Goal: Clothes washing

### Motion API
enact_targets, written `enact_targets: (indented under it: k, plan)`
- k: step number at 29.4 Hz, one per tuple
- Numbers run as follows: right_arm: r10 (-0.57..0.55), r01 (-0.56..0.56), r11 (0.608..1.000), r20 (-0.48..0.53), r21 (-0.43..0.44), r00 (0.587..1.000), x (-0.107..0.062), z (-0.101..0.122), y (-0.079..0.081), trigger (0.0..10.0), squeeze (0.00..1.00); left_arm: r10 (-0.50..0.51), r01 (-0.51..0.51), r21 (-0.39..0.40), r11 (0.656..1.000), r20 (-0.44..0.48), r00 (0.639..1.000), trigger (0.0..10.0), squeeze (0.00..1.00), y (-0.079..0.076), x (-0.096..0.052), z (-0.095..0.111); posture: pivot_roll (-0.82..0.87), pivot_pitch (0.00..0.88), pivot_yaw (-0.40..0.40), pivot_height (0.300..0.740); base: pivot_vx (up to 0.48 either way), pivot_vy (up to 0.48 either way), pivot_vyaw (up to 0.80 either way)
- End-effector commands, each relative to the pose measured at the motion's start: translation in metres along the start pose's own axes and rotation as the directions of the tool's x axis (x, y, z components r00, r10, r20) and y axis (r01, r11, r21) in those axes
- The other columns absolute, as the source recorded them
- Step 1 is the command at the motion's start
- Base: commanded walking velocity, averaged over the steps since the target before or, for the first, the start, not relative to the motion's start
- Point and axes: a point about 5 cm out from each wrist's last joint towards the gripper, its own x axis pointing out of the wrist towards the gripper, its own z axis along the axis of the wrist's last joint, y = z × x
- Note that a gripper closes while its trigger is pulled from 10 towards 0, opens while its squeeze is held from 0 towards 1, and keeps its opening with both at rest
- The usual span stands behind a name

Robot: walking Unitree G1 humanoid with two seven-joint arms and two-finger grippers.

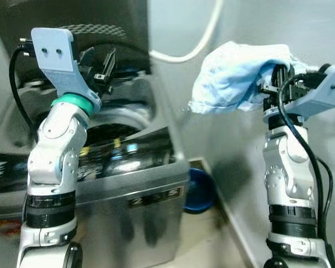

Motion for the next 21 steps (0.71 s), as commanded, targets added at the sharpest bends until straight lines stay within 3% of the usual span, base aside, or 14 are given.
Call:
enact_targets:
  k: [1,6,17,21]
  plan:
    - [-0.001,0.000,1.000,0.034,0.007,0.999,0.0020,0.0058,0.0018,10.0,0.00,0.017,-0.017,0.003,1.000,-0.007,1.000,10.0,0.00,0.0037,-0.0018,-0.0011,0.06,0.000,0.074,0.740,0.000,0.000,-0.80]
    - [0.004,-0.004,1.000,0.027,-0.023,1.000,0.0020,0.0046,0.0013,10.0,0.00,0.021,-0.021,0.007,1.000,-0.006,1.000,10.0,0.00,0.0041,-0.0022,-0.0009,0.06,0.000,0.073,0.740,0.000,0.000,-0.32]
    - [0.033,-0.032,0.999,0.023,-0.025,0.999,0.0009,0.0032,0.0054,10.0,0.00,0.030,-0.029,0.013,0.999,-0.009,1.000,10.0,0.00,0.0044,-0.0033,-0.0023,0.06,0.000,0.066,0.740,0.000,0.480,0.00]
    - [0.042,-0.042,0.999,0.023,-0.019,0.999,0.0004,0.0029,0.0071,10.0,0.00,0.037,-0.036,0.014,0.999,-0.005,0.999,10.0,0.00,0.0047,-0.0039,-0.0025,0.06,0.000,0.067,0.740,0.000,0.000,0.00]
